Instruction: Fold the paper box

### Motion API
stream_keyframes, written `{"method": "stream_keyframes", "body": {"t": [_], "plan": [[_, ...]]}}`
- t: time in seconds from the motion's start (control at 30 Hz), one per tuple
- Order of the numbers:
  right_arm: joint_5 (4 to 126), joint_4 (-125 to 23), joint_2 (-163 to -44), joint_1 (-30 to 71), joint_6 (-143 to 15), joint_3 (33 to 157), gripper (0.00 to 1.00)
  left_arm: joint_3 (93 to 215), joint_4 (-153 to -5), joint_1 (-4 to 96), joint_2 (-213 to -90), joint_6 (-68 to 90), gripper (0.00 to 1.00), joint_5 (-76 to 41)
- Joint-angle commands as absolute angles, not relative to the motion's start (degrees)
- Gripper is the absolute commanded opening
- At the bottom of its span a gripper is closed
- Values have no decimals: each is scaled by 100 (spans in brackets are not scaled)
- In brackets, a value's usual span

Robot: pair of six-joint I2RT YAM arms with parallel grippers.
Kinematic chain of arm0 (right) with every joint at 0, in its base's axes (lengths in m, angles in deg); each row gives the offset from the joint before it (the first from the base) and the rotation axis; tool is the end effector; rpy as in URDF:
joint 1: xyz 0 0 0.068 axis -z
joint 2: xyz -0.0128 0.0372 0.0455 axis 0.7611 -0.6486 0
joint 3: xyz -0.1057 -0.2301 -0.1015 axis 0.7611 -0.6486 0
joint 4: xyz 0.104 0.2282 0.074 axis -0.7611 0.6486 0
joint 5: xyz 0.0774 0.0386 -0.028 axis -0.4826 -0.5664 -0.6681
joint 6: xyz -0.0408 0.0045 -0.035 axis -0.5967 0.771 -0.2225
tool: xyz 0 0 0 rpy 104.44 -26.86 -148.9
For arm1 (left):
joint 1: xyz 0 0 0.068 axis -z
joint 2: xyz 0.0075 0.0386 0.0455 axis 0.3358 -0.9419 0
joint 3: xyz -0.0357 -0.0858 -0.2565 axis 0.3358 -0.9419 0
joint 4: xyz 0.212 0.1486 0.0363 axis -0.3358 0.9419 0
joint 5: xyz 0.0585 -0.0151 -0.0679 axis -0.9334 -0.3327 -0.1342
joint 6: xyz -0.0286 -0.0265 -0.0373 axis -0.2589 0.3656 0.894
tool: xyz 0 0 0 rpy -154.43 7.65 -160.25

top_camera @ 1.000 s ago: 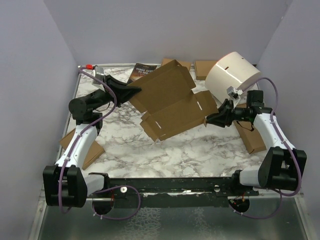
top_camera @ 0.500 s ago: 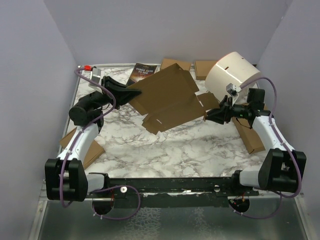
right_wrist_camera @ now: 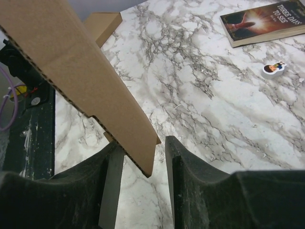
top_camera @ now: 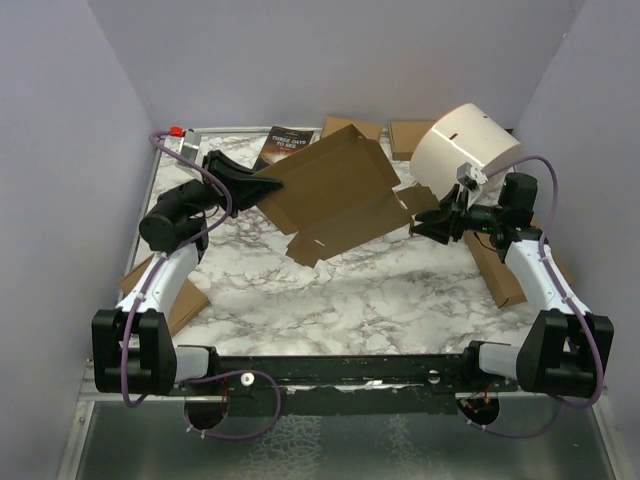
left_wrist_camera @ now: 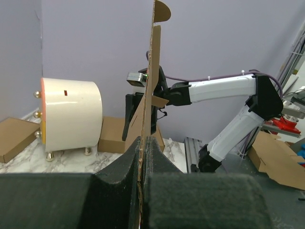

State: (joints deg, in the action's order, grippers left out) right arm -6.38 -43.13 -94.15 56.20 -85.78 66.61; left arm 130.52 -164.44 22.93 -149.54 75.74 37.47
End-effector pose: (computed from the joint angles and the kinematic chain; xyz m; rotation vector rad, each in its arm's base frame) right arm 0.2550 0.0056 0.2746 -0.8678 1.6003 1.1726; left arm 0.2302 -0.0452 0.3996 0.6891 1.0848 -1.4653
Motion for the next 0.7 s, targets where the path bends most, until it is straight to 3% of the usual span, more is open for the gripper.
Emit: {"method": "stream_keyframes", "body": {"t": [0.0, 0.67], "plan": [[-648, -4690, -9302, 5580, -8624, 6663, 41, 13282, -17221, 2252, -14893, 7714, 0, 3748], [-894, -4939, -9121, 5615, -8939, 6991, 48, 13601, -17085, 2111, -14857, 7792, 0, 3624]]}}
